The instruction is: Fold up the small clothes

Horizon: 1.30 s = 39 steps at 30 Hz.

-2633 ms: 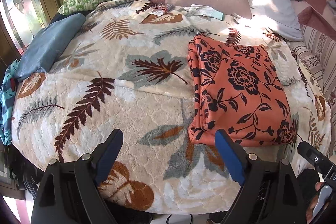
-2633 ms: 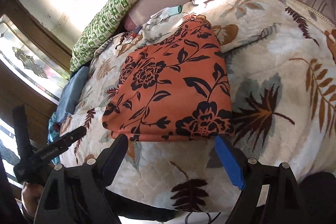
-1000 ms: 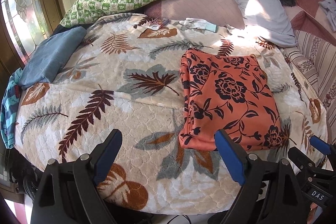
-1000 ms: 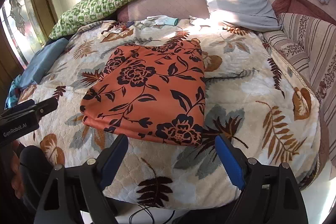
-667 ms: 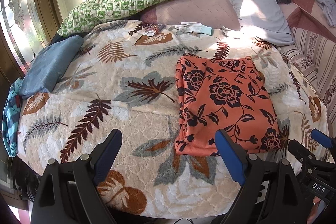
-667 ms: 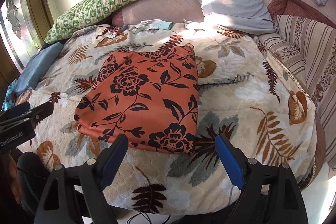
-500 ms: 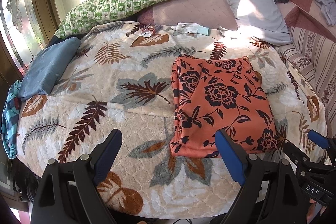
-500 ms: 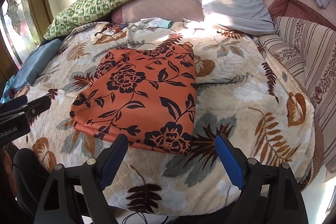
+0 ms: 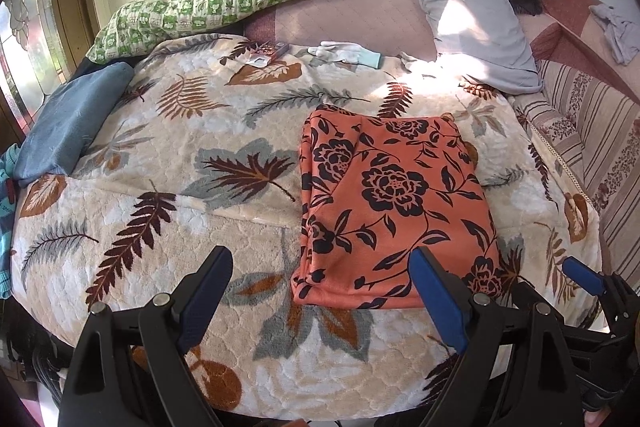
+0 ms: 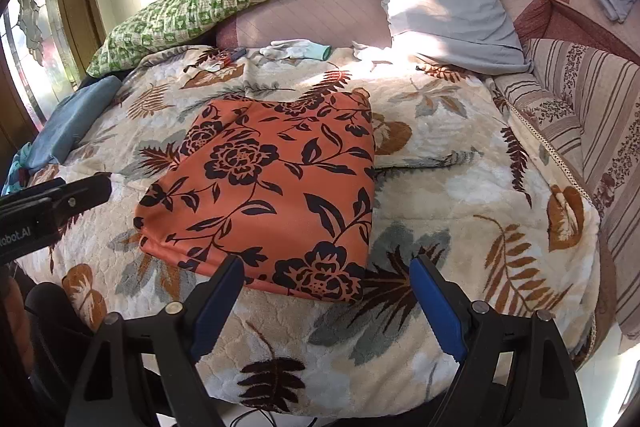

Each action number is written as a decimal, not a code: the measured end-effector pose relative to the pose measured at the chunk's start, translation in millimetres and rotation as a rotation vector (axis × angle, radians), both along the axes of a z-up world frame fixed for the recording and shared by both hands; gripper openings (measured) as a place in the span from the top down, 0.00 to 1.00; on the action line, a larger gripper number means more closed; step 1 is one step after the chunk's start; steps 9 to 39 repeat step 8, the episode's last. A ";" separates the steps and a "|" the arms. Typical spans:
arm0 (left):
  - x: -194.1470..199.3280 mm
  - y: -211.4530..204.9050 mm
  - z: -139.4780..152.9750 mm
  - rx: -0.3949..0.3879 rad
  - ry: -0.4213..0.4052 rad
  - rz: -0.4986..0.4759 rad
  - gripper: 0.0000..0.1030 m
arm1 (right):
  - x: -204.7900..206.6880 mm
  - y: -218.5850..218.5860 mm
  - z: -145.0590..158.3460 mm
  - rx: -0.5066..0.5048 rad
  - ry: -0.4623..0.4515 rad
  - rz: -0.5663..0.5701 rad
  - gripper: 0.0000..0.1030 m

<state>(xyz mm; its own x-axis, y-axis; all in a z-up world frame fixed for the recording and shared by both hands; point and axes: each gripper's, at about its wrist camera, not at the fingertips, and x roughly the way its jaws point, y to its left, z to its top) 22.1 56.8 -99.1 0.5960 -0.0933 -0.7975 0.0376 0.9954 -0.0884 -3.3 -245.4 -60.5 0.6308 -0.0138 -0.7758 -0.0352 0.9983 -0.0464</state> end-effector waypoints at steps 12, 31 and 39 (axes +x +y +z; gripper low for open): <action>5.3 -7.7 11.9 -0.037 -0.023 -0.045 0.05 | 1.9 6.3 4.8 -0.028 -0.010 0.017 0.16; 5.3 -7.7 11.9 -0.037 -0.023 -0.045 0.05 | 1.9 6.3 4.8 -0.028 -0.010 0.017 0.16; 5.3 -7.7 11.9 -0.037 -0.023 -0.045 0.05 | 1.9 6.3 4.8 -0.028 -0.010 0.017 0.16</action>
